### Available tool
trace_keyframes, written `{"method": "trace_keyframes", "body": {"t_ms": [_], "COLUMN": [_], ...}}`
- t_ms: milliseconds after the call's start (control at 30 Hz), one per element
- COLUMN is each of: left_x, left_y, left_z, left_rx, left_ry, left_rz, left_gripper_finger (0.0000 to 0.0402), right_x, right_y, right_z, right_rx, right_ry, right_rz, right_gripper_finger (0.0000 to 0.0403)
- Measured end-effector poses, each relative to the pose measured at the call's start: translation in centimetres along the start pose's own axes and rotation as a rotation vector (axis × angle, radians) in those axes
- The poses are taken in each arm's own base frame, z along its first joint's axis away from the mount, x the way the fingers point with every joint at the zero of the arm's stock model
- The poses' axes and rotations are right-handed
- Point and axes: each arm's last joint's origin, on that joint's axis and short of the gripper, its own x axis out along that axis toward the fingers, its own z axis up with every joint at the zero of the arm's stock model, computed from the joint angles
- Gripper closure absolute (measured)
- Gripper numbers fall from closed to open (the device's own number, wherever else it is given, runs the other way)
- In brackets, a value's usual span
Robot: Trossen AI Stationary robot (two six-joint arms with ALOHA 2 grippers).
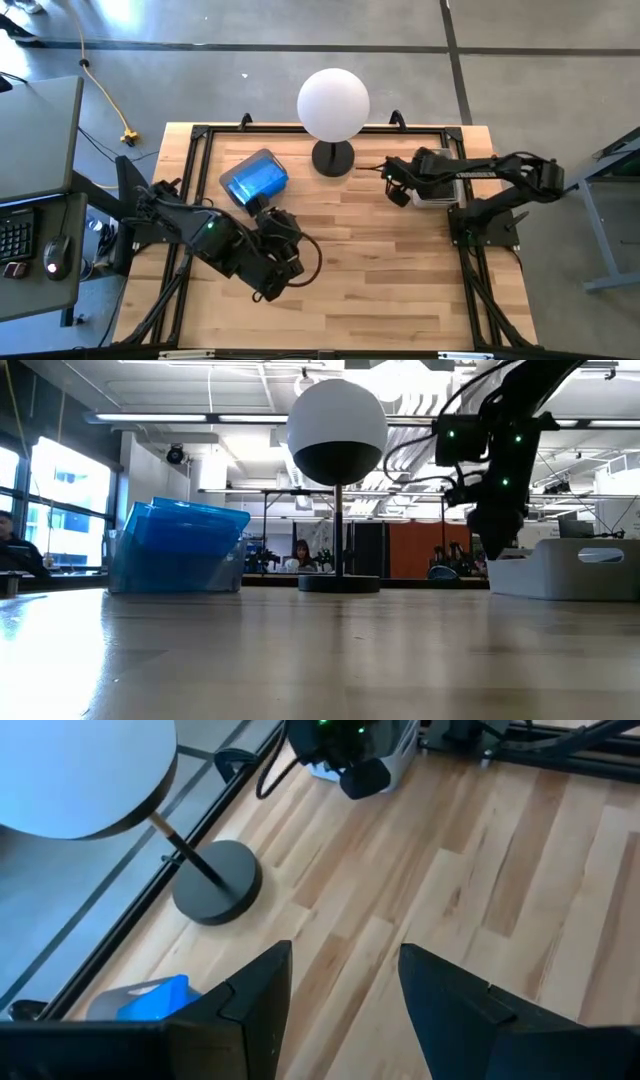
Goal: Pick & place jewel cases by type
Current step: Put the black CD case into the gray bin, then return to Home Position
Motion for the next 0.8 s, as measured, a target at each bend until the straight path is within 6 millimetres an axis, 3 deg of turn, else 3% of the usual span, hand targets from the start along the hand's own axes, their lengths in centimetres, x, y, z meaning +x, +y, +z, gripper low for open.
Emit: {"method": "trace_keyframes", "body": {"t_ms": [267,433,567,700,800], "left_x": [0.0,0.0,-1.3,-3.5,-4.3], "left_y": [0.0,-0.1,0.0,2.2,4.3], "left_z": [0.0,-0.1,-0.4,-0.4,-1.3], "left_rx": [-0.026,-0.007,0.034,0.014,0.006], "left_ry": [0.001,0.028,-0.005,-0.04,-0.05], "left_rz": [0.0,-0.026,-0.044,-0.081,-0.072], "left_gripper_finger": [0.022,0.022,0.022,0.022,0.022], "right_x": [-2.2,-5.7,-9.5,-13.5,-15.3], "right_y": [-1.2,-1.2,-1.8,-3.4,-4.7], "right_z": [-0.2,-1.0,-2.9,-5.5,-7.7], "right_rx": [0.047,0.045,0.029,0.042,0.045], "right_ry": [-0.104,-0.269,-0.457,-0.685,-0.827], "right_rz": [0.06,0.233,0.306,0.44,0.535], "right_gripper_finger": [0.0402,0.0402,0.0402,0.0402,0.0403]}}
